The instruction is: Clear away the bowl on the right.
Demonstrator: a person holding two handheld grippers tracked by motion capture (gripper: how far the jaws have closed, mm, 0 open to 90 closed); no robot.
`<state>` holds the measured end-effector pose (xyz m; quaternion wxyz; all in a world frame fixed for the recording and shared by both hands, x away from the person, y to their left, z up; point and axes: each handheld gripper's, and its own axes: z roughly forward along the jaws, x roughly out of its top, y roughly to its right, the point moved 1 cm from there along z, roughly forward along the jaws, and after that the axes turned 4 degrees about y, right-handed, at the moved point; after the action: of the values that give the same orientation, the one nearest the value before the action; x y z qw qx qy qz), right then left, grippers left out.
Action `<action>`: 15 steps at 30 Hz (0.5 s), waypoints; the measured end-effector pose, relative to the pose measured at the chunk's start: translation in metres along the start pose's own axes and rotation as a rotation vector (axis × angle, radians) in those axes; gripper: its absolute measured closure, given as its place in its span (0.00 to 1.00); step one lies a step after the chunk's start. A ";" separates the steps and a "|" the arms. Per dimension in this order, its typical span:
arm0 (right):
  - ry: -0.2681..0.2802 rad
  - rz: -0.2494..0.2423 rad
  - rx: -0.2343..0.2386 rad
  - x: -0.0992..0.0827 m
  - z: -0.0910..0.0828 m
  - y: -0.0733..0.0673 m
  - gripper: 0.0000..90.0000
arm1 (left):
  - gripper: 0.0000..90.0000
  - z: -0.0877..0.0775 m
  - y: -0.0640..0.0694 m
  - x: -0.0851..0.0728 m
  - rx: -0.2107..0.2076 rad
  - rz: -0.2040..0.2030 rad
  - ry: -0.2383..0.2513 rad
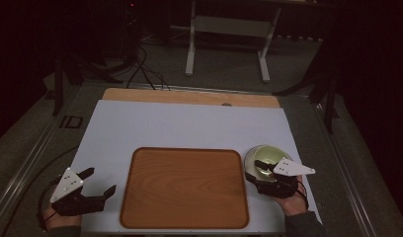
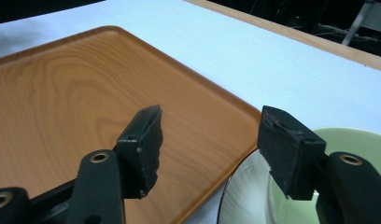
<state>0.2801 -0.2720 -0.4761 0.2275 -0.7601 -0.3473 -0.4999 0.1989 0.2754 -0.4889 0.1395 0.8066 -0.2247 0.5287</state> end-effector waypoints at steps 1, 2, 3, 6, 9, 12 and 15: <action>0.001 -0.001 -0.001 0.001 0.000 0.001 0.44 | 0.10 0.000 0.000 0.000 0.000 0.000 0.001; 0.000 -0.001 -0.002 0.002 -0.001 0.001 0.44 | 0.10 0.000 0.000 0.000 0.000 0.000 0.001; -0.001 -0.006 -0.003 0.003 -0.001 0.002 0.44 | 0.10 0.000 0.000 0.000 0.001 -0.001 0.002; -0.001 -0.010 -0.008 0.006 -0.002 0.005 0.43 | 0.10 0.000 0.000 0.000 0.002 -0.002 0.002; -0.006 -0.020 -0.017 0.009 -0.003 0.009 0.42 | 0.10 -0.001 -0.001 0.000 0.002 -0.002 0.002; -0.008 -0.024 -0.026 0.011 -0.005 0.012 0.42 | 0.10 -0.001 -0.001 0.000 0.003 -0.002 0.003; -0.011 -0.025 -0.041 0.012 -0.007 0.017 0.42 | 0.10 -0.001 -0.001 0.000 0.004 -0.004 0.004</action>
<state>0.2918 -0.2850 -0.4621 0.2037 -0.7629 -0.3480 -0.5054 0.1986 0.2764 -0.4886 0.1392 0.8063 -0.2218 0.5304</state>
